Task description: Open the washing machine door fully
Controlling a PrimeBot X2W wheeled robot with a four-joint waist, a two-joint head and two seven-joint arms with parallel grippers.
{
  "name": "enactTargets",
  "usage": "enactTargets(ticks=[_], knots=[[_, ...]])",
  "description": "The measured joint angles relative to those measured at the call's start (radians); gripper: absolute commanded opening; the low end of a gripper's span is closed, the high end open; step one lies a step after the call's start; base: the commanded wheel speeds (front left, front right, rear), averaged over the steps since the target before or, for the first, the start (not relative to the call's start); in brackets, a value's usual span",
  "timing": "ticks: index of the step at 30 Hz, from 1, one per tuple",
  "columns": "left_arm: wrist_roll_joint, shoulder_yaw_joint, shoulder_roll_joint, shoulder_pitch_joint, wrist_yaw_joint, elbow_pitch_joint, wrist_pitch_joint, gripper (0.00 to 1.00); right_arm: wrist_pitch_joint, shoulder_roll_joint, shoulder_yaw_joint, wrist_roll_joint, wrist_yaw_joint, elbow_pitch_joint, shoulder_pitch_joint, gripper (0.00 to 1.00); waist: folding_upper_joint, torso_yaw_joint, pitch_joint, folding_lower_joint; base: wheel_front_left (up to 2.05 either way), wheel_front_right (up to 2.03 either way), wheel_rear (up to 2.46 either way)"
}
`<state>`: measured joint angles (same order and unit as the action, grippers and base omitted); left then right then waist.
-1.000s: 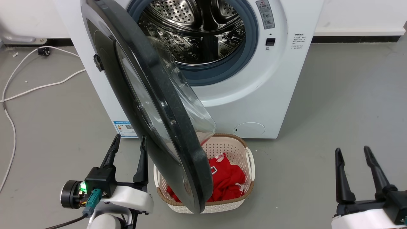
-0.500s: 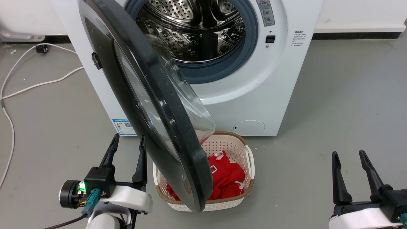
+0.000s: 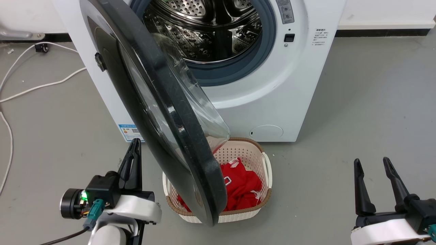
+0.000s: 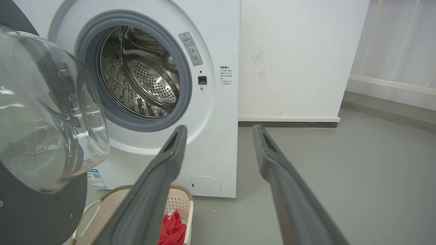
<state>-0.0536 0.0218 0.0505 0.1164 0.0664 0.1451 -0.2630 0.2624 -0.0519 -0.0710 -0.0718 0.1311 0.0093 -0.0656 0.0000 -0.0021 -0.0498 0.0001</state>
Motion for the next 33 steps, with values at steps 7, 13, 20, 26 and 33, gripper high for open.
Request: enactTargets(ticks=[7,13,20,26,33], knots=[[-0.008,-0.024,0.000,0.030,-0.006,-0.066,0.000,0.00,0.000,0.000,0.001,-0.009,0.000,0.014,0.006,1.00,0.0000,-0.004,-0.007,0.0000,0.00,0.00,0.00],[-0.012,-0.040,0.000,0.070,-0.015,-0.218,0.000,0.00,0.000,0.000,-0.003,-0.015,0.000,0.019,0.007,1.00,0.0000,-0.004,-0.007,0.0000,0.00,0.00,0.00],[0.006,-0.022,0.000,0.124,-0.027,-0.494,0.000,0.00,0.000,0.000,-0.004,-0.017,0.000,0.020,0.010,1.00,0.0000,-0.002,-0.015,0.0000,0.00,0.00,0.00],[0.007,0.021,0.000,0.137,-0.031,-0.651,0.000,0.00,0.001,0.000,-0.005,-0.018,0.000,0.021,0.010,1.00,0.0000,-0.007,-0.016,0.0000,0.00,0.00,0.00],[-0.001,0.166,0.000,0.132,-0.001,-0.733,0.006,0.00,0.001,0.000,-0.008,-0.025,0.000,0.027,0.010,1.00,0.0000,-0.007,-0.015,0.0000,0.00,0.00,0.00]])
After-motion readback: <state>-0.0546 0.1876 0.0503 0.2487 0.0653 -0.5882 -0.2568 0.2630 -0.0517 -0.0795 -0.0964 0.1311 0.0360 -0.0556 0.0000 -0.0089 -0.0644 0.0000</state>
